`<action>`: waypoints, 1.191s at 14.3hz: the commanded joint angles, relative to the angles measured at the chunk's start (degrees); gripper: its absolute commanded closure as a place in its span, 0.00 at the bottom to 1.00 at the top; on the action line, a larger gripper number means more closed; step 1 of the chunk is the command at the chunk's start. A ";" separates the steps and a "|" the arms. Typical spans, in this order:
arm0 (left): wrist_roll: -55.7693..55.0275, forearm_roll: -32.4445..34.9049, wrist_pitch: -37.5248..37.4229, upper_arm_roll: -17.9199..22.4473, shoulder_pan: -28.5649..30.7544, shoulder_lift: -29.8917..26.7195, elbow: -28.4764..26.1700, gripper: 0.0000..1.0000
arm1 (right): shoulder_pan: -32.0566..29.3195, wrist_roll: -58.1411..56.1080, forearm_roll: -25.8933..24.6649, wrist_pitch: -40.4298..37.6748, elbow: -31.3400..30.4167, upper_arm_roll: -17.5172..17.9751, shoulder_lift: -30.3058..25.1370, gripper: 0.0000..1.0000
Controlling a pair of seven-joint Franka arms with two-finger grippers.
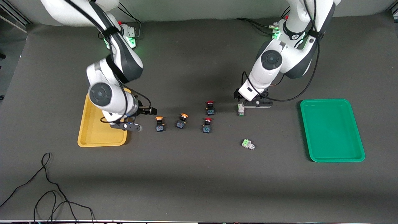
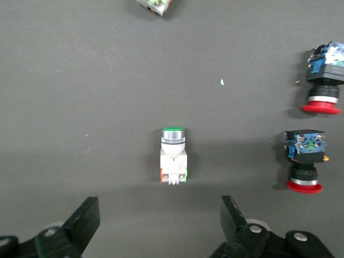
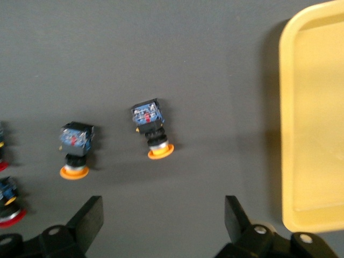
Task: Place green and yellow buttons in trays
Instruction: 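Grasp a yellow button with the right gripper while the left gripper grasps a green one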
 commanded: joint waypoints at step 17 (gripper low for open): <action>-1.82 2.21 4.02 0.79 -1.02 13.44 4.95 0.09 | 3.21 1.10 -0.53 17.12 0.82 -1.55 12.79 1.00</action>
